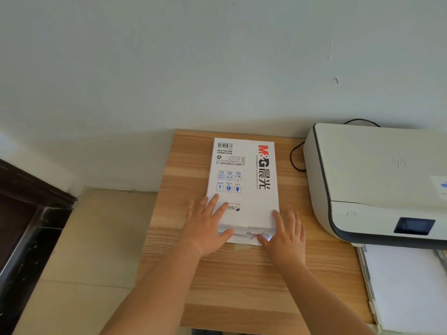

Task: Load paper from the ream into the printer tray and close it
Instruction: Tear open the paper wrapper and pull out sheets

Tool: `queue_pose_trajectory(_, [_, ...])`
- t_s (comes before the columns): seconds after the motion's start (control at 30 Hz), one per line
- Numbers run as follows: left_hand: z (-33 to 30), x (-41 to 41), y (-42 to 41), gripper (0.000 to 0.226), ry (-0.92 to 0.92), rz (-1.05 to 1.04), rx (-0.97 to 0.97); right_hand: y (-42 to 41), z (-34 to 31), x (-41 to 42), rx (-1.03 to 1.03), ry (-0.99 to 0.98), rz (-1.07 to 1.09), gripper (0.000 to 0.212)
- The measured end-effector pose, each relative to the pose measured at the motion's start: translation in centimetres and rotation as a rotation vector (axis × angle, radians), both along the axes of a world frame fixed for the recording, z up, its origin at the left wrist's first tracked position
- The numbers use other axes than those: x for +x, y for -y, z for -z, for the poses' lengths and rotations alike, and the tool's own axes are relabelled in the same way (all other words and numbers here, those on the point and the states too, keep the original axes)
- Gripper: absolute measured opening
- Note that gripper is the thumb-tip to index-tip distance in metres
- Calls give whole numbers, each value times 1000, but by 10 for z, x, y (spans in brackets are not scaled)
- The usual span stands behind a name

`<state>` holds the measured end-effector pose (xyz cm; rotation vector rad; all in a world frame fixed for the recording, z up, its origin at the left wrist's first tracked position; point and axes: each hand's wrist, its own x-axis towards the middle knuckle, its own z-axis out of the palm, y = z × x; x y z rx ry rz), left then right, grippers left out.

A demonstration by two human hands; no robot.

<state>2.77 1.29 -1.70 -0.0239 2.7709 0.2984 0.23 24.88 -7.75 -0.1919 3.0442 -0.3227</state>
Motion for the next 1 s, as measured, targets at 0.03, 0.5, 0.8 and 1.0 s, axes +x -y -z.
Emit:
queue_pose_trajectory(0.03, [0, 0, 0, 74, -1, 1, -3, -1, 0, 1, 12, 6, 3, 84])
queue_pose_trajectory(0.5, [2, -4, -13, 75, -7, 34, -8, -23, -9, 19, 26, 44, 55, 71])
queue_pose_trajectory(0.8, [12, 3, -11, 80, -26, 88, -54, -24, -10, 21, -6, 70, 72, 66])
queue_pose_trajectory(1.0, [16, -3, -10, 85, -65, 132, -113, -23, -16, 23, -58, 77, 59, 60])
